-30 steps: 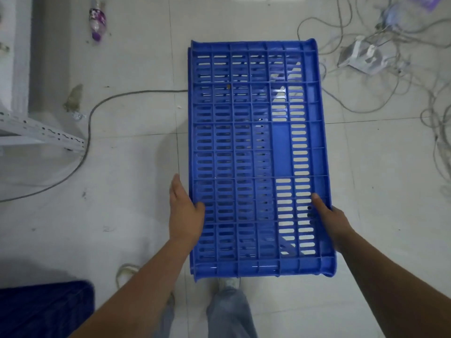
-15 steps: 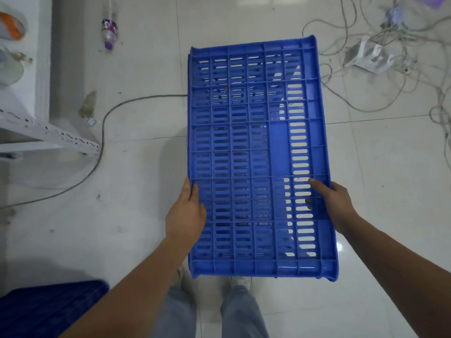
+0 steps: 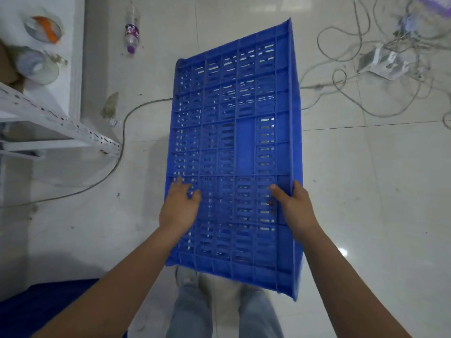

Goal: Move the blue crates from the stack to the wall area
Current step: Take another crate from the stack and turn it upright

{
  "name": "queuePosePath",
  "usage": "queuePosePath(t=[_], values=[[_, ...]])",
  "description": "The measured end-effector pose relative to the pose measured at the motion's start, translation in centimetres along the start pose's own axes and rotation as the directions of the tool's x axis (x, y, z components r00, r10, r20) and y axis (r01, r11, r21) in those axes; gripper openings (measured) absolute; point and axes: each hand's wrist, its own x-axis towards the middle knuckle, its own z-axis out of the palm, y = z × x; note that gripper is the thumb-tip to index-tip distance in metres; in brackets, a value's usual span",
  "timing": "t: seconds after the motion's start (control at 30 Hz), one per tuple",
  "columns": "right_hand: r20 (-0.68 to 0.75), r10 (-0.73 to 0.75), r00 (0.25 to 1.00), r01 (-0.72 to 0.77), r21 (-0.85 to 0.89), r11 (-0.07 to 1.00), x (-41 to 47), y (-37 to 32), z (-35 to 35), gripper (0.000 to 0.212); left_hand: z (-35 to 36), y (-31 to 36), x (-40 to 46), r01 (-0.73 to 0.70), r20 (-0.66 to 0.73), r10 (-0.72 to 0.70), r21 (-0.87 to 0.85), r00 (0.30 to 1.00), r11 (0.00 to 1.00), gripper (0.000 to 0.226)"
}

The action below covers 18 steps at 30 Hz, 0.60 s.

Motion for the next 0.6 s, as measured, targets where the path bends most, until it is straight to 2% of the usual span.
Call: queuePosePath(t=[0.1,0.27,0.33,0.37,0.43,0.47,0.6], values=[[0.073,-0.028,0.997,0.029,-0.013,0.999,-0.5,-0.1,2.8,0.014,0.1,2.6,-2.0,-0.027,-0.037,0.018,-0.265,0.999,0.964,0.047],[0.235,-0.093,0.967,0.127,-0.131,0.983,-1.7,-0.5,9.1,0.042,-0.4,5.5,-3.4,-0.033,-0.021,0.027,-0.426,0.999,0.904,0.056],[0.318,-0.086,0.944,0.154,-0.194,0.969,-1.8,-0.5,11.9,0.045,-1.1,5.6,-3.1,-0.014,-0.014,0.009,-0.404,1.0,0.915,0.068],[0.362,-0.099,0.927,0.209,-0.28,0.937,-1.7,-0.5,13.4,0.043,-1.6,5.4,-2.6,-0.004,-0.03,-0.007,-0.362,1.0,0.932,0.072],[0.405,-0.137,0.904,0.307,-0.392,0.867,-1.8,-0.5,16.1,0.043,-3.1,4.4,-1.0,0.013,-0.081,-0.039,-0.294,0.996,0.956,0.07],[0.401,-0.132,0.907,0.295,-0.381,0.876,-2.1,-0.4,17.3,0.046,-3.9,3.9,-0.2,0.021,-0.1,-0.052,-0.285,0.994,0.958,0.065],[0.352,0.004,0.936,0.088,-0.245,0.965,-3.3,1.0,21.3,0.054,-6.4,1.1,2.2,0.054,-0.185,-0.097,-0.229,0.978,0.972,0.036]])
